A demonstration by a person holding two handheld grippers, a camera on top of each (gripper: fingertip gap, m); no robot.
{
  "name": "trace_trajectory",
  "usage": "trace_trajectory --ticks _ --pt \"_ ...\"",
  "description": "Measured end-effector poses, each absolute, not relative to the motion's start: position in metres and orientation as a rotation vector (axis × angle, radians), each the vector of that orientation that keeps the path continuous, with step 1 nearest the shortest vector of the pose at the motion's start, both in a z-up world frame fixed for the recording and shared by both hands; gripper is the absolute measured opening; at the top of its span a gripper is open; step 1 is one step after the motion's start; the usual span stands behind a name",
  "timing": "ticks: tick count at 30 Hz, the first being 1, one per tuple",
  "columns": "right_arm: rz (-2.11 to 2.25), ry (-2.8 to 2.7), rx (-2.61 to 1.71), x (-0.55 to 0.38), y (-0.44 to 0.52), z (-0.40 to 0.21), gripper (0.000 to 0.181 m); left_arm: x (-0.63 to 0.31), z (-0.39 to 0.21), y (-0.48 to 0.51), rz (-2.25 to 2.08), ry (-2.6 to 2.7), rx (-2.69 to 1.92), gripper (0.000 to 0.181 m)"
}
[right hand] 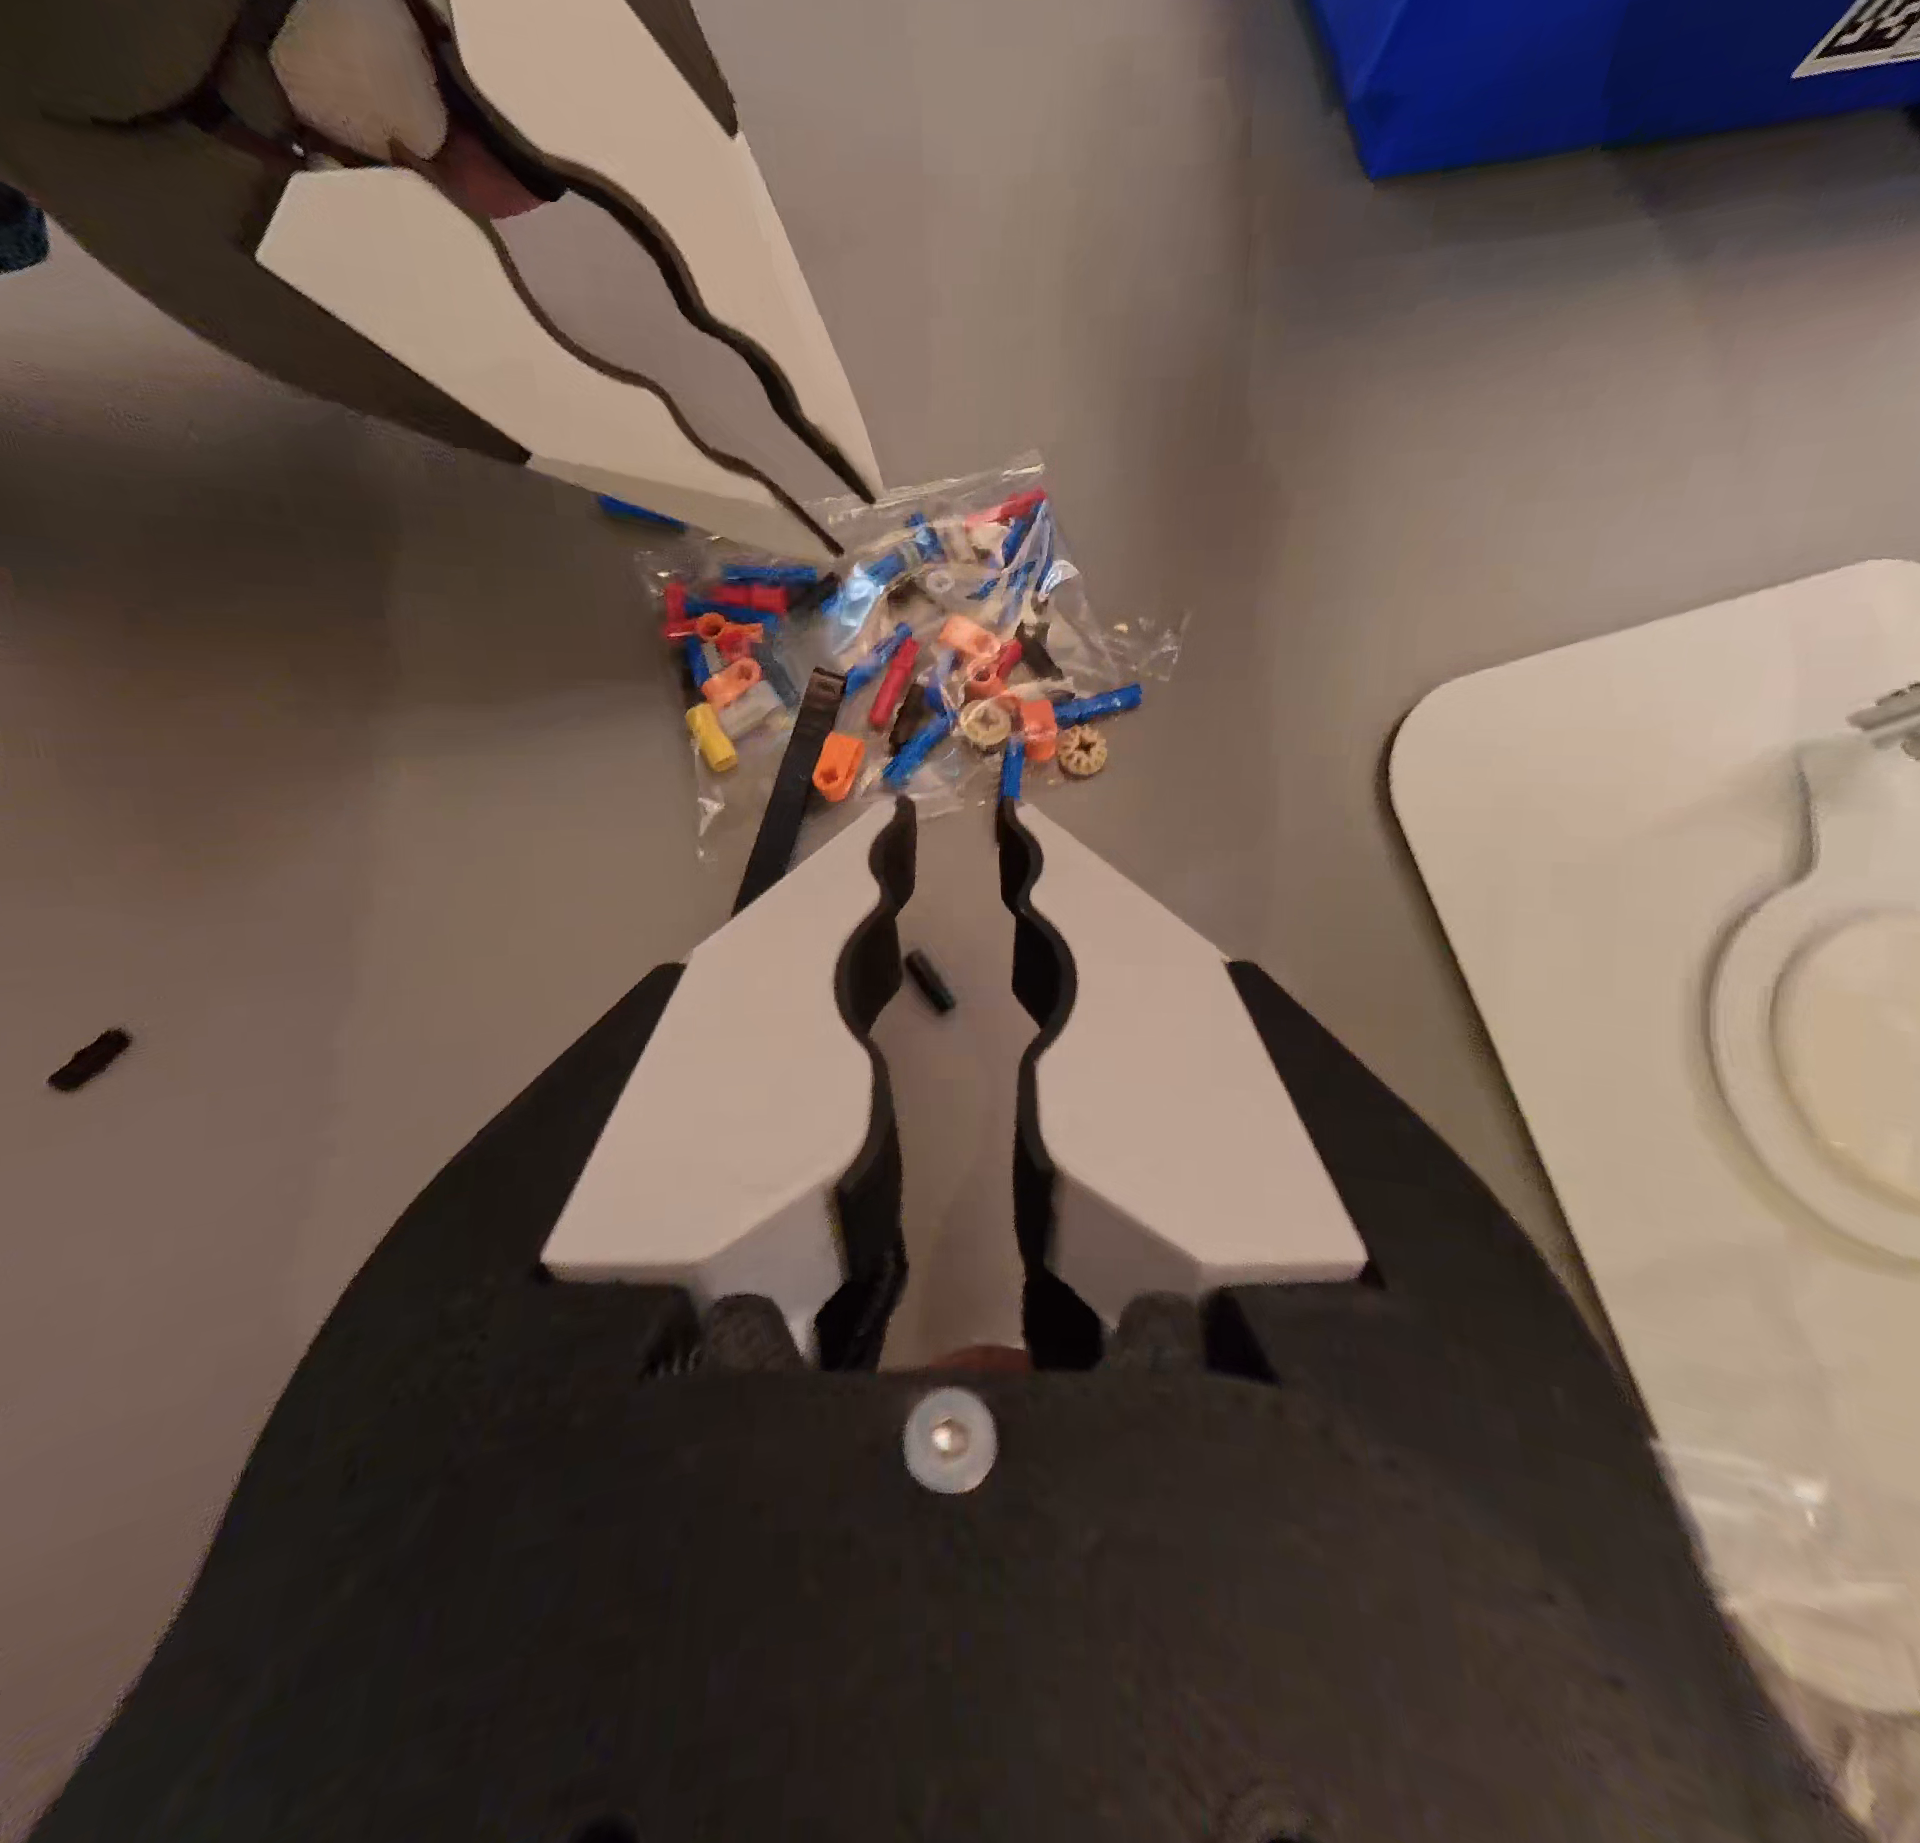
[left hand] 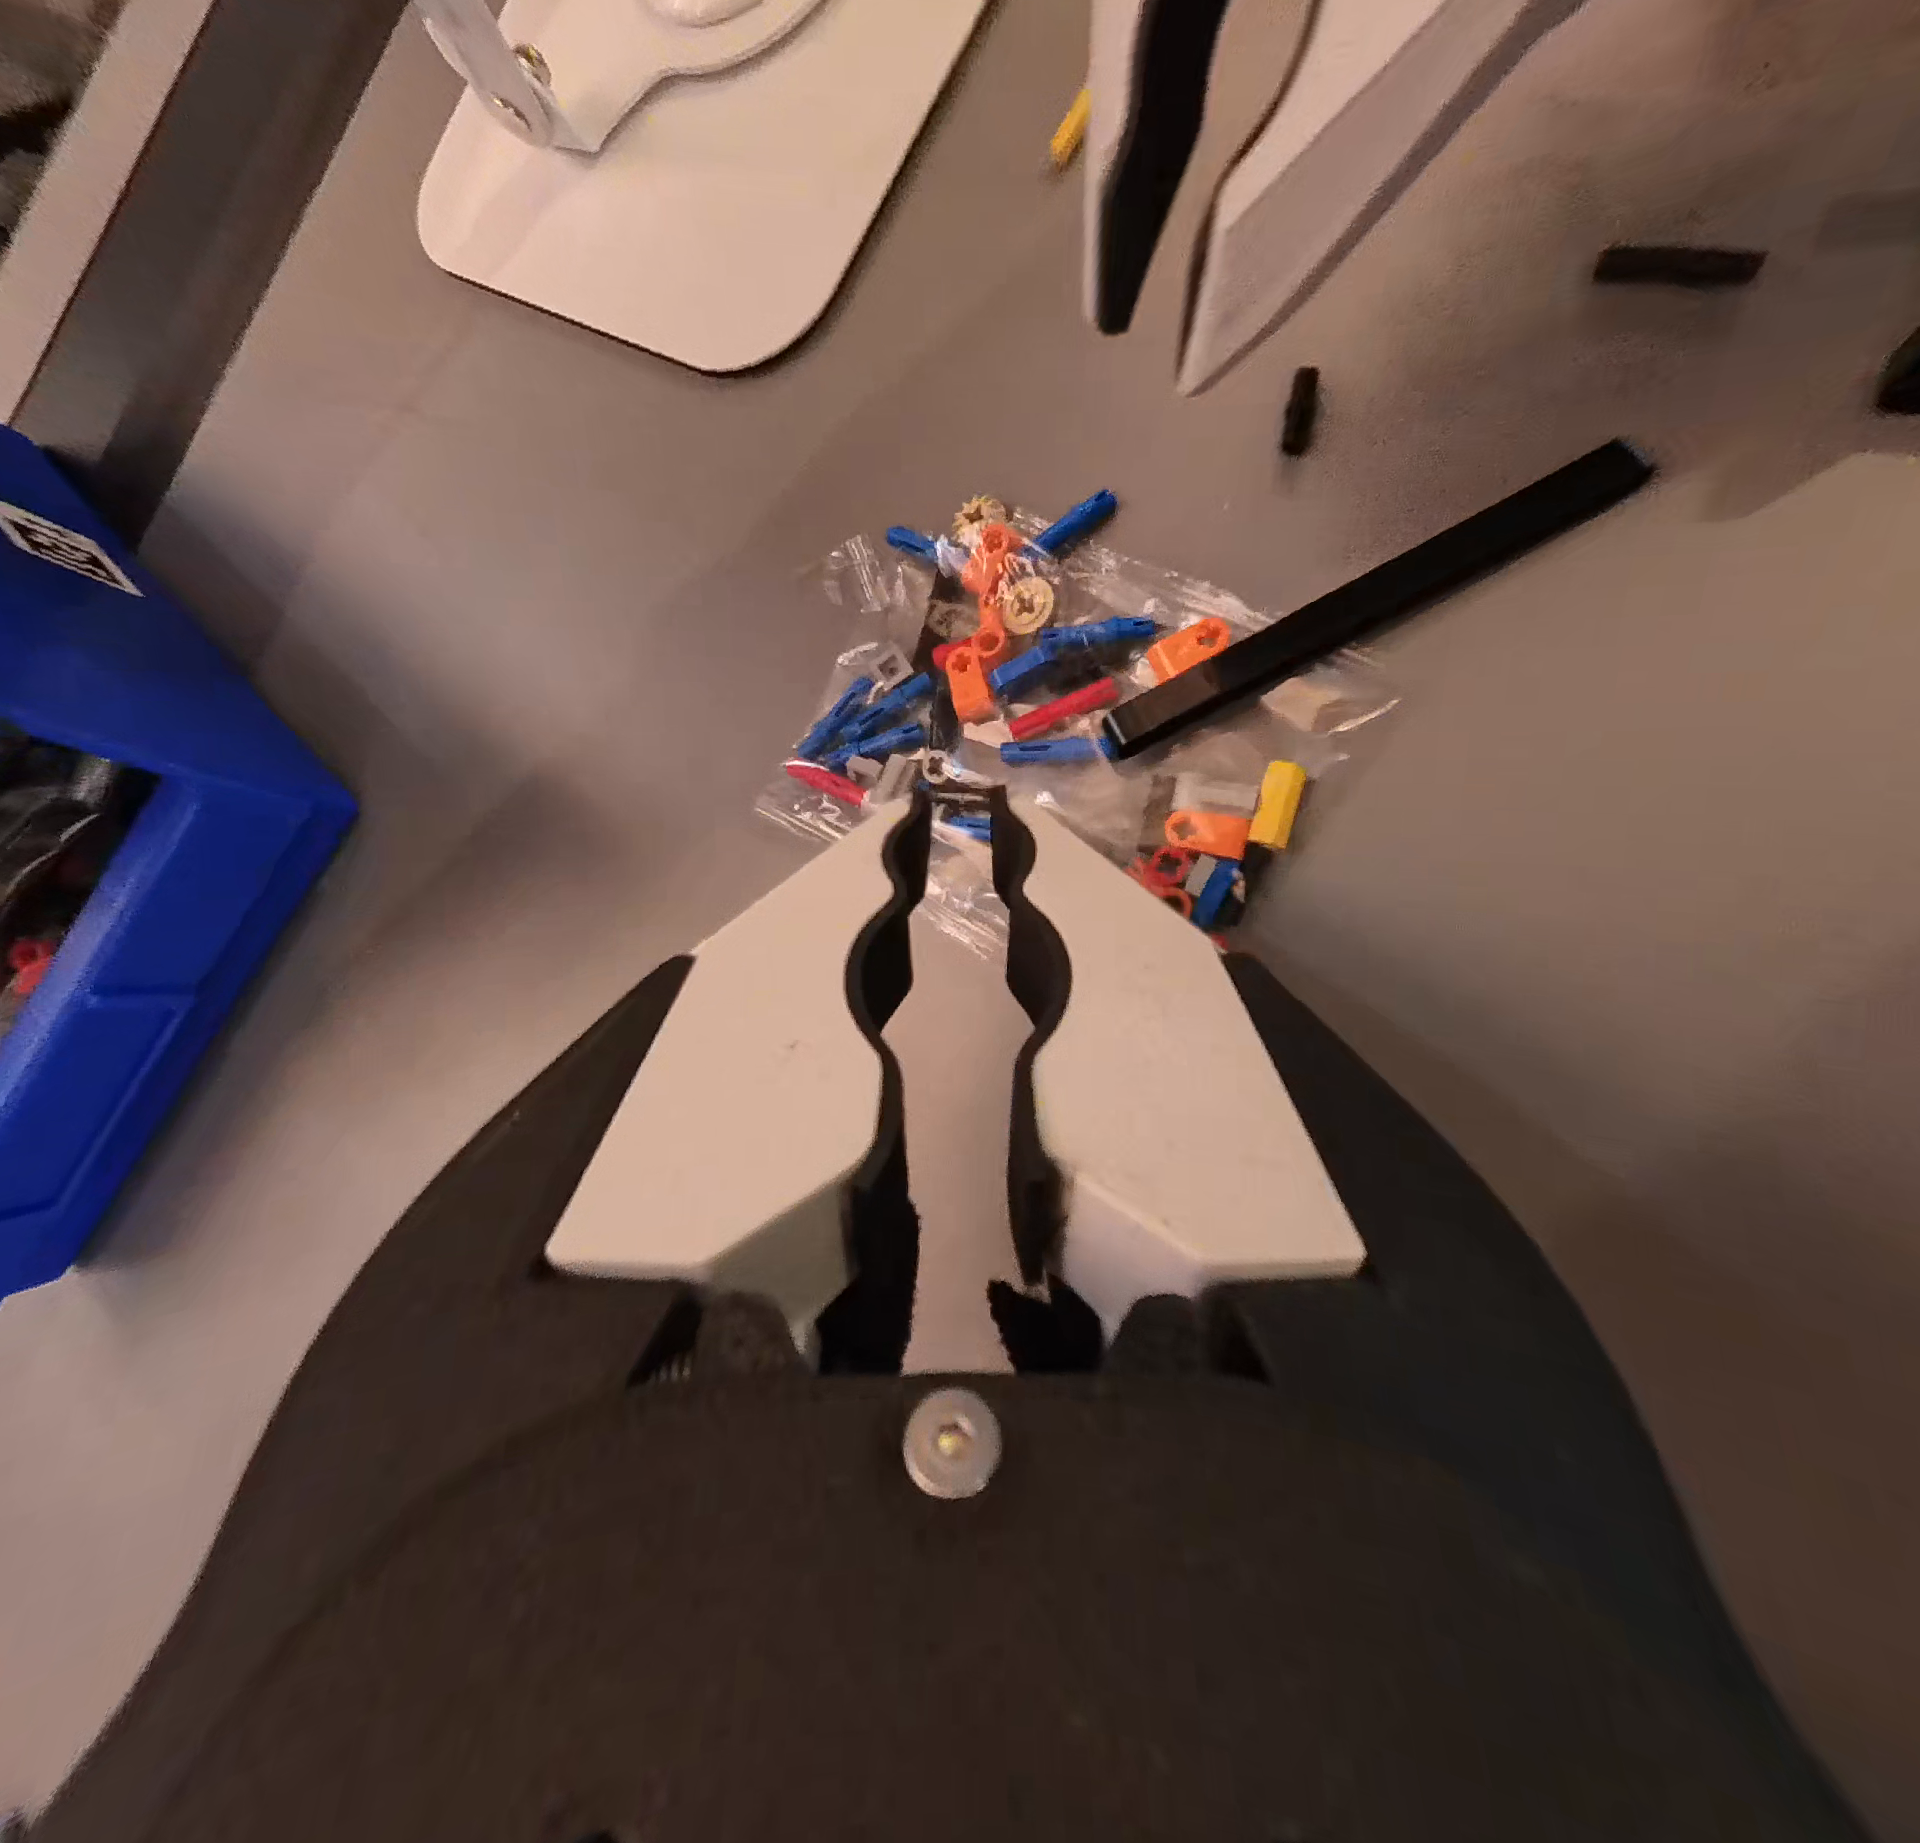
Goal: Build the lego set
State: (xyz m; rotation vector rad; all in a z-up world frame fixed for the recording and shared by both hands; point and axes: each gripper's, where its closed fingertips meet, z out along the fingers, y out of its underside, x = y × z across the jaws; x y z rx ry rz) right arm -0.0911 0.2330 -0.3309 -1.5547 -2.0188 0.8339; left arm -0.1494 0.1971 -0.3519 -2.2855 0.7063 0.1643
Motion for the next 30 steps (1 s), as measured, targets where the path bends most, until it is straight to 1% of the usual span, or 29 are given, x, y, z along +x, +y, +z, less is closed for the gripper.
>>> trace_trajectory --ticks 1,6,10,20,30 --pt "0.823 -2.033 -1.558 -0.096 0.234 -0.334 0.012 -0.15 -0.357 0.197 0.154 0.712 -2.3 0.009" --pt "0.788 -2.148 -1.549 -0.106 0.232 -0.352 0.008 -0.149 -0.369 0.197 0.111 0.722 -2.299 0.004" --pt "0.728 -2.236 -1.478 -0.104 0.228 -0.363 0.0 -0.147 -0.374 0.197 0.09 0.738 -2.292 0.001" --pt "0.65 -2.292 -1.426 -0.114 0.228 -0.375 0.0 -0.145 -0.376 0.198 0.017 0.732 -2.266 0.0" --pt "0.652 -2.251 -1.367 -0.134 0.234 -0.37 0.001 -0.149 -0.371 0.202 0.011 0.733 -2.236 0.0"
